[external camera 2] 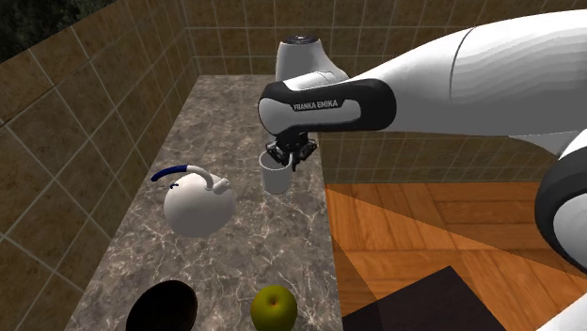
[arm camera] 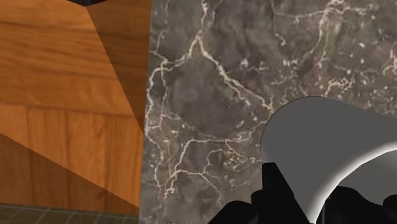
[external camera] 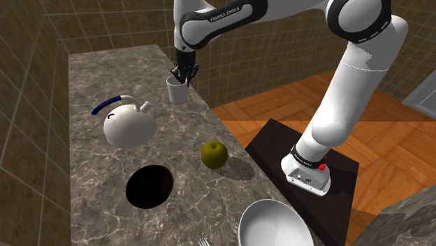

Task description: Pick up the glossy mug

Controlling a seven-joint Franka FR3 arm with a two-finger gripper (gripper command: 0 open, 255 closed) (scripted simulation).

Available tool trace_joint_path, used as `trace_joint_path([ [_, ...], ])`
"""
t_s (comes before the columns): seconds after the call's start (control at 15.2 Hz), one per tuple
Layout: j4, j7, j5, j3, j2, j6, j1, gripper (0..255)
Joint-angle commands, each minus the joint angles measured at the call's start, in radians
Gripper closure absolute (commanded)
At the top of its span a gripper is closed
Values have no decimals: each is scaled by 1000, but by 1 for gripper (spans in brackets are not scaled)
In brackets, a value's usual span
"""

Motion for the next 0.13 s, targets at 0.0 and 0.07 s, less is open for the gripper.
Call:
trace_joint_path([
  [0.0,10,0,2,0,-7,-17,0,255],
  [0.07,10,0,1,0,-7,-17,0,255],
])
